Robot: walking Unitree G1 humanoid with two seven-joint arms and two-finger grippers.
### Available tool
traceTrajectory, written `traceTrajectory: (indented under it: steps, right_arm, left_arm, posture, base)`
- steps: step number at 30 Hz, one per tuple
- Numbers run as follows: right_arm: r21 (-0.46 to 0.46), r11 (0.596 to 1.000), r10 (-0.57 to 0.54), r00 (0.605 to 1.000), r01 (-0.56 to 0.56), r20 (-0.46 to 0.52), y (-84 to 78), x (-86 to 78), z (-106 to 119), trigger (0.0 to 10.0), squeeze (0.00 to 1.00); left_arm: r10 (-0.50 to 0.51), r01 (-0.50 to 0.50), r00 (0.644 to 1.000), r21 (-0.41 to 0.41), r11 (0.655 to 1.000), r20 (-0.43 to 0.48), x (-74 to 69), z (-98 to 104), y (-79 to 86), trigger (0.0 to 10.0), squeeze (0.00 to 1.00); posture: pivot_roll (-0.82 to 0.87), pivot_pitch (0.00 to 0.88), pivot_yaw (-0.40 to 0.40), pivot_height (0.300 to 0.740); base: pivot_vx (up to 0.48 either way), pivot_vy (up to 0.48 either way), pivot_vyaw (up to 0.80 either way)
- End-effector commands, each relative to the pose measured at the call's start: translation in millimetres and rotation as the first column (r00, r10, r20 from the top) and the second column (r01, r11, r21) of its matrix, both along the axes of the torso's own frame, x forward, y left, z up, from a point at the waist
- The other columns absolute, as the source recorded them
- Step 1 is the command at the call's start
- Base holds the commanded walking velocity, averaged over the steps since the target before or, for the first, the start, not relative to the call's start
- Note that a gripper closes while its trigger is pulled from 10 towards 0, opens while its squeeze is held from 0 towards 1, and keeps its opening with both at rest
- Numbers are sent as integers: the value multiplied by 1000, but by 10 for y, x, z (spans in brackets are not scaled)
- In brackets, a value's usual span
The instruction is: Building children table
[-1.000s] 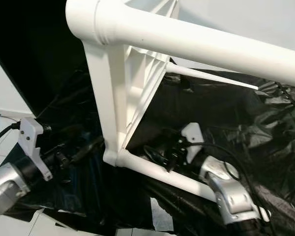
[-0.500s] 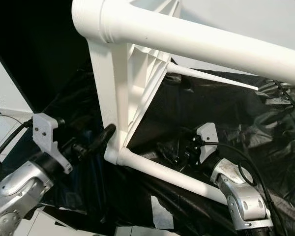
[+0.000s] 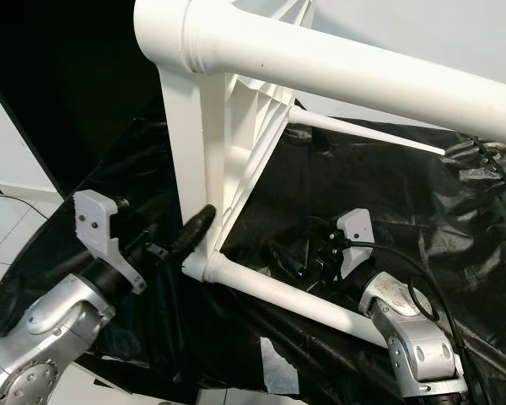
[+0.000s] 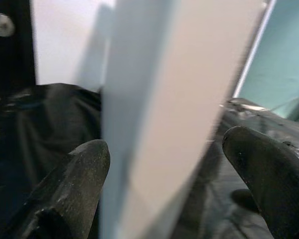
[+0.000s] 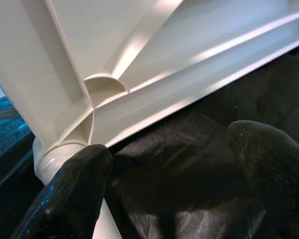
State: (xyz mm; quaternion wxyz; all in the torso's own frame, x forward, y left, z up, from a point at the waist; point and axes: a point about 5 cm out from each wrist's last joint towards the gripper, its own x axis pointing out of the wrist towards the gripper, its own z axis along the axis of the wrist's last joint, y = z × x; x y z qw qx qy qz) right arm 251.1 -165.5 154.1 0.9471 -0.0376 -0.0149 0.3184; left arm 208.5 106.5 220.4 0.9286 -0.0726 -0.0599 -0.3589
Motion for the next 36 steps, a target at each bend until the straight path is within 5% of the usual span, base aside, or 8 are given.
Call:
traceTrajectory:
  steps: [1, 24, 36]
  right_arm:
    - [7, 1000, -4, 1000, 4, -8, -2, -22, 1, 10000, 0]
    - [45, 999, -24, 1000, 24, -9, 115, -21, 23, 10000, 0]
    - [59, 998, -23, 1000, 23, -6, 185, -8, 25, 10000, 0]
  left_arm:
    - [-50, 50, 999, 2, 999, 13, -51, 32, -55, 10000, 0]
    - [153, -155, 987, 39, 987, 48, 218, -20, -287, 10000, 0]
    - [175, -178, 983, 57, 982, 60, 341, -90, -382, 10000, 0]
  posture:
    - [48, 55, -57, 740]
    - [46, 57, -54, 740]
    - [36, 42, -45, 740]
  base:
    - [0, 0, 0]
    - [0, 0, 0]
    - [0, 0, 0]
